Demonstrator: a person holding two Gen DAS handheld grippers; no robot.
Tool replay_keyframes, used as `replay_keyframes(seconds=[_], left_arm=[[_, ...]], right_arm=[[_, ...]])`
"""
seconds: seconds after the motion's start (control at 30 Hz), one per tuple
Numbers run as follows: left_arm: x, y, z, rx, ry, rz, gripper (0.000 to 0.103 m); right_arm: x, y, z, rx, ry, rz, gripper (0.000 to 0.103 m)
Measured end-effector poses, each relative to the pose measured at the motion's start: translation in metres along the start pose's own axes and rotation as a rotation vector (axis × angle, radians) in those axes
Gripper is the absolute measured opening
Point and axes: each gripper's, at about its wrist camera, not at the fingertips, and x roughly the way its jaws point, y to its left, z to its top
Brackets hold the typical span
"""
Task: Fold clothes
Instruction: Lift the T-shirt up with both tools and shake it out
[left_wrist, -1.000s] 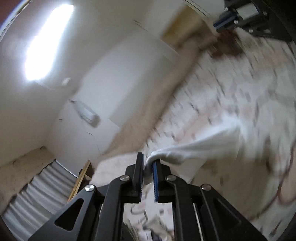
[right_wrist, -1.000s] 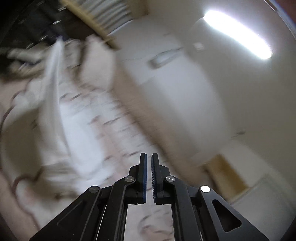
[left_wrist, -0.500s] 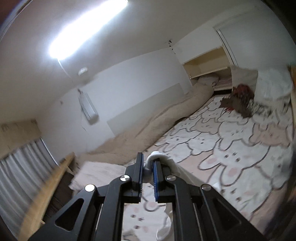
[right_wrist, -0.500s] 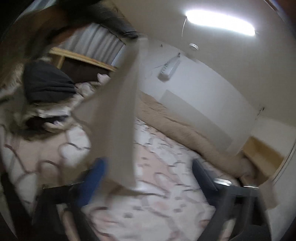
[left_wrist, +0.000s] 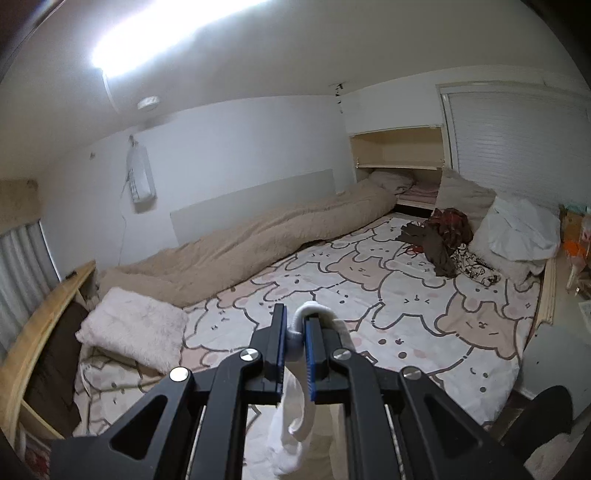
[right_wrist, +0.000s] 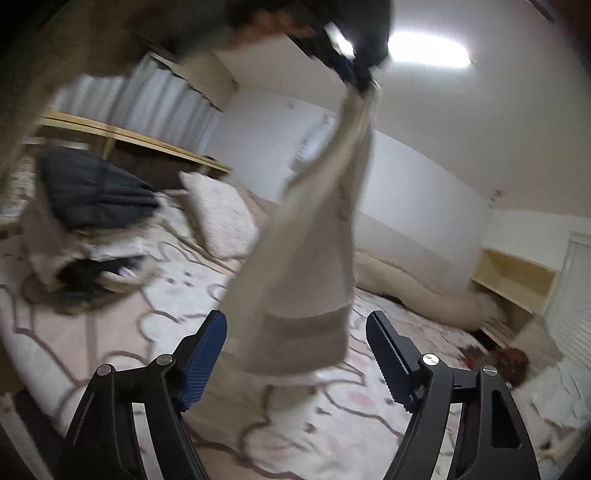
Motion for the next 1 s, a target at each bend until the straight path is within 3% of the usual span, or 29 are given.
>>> replay_keyframes(seconds=[0.13, 0.2, 0.23, 0.4, 0.67, 0.77, 0.93, 1.0], left_arm=[[-0.001, -0.011, 0.006, 0.041, -0.013, 0.002, 0.009], [-0.001, -0.011, 0.005, 0.052, -0.017, 0.006, 0.009], [-0.001, -0.011, 0.005, 0.056, -0.019, 0.007, 0.009], [-0.002, -0.004, 0.004, 0.042, -0.020, 0.012, 0.009], [-0.009, 0.004, 0.002, 0.037, -0.017, 0.022, 0.009], [-0.013, 0.006, 0.000, 0.042, -0.017, 0.029, 0.009], [-0.023, 0.007, -0.006, 0.073, -0.022, 0.039, 0.009], [-0.026, 0.008, -0.009, 0.080, -0.026, 0.040, 0.009]], right_arm=[[0.008, -0.036, -0.007, -0.016, 0.022, -0.031, 0.078], [0.012, -0.054, -0.010, -0.024, 0.033, -0.047, 0.074], [0.014, -0.063, -0.011, -0.028, 0.039, -0.055, 0.066], [0.028, -0.083, -0.015, -0.151, 0.060, 0.022, 0.064], [0.019, -0.038, -0.021, -0.251, 0.023, 0.171, 0.062], [0.020, -0.019, -0.020, -0.281, -0.008, 0.180, 0.062], [0.033, -0.024, -0.012, -0.256, -0.016, 0.232, 0.062], [0.043, -0.025, -0.009, -0.262, 0.001, 0.276, 0.054]])
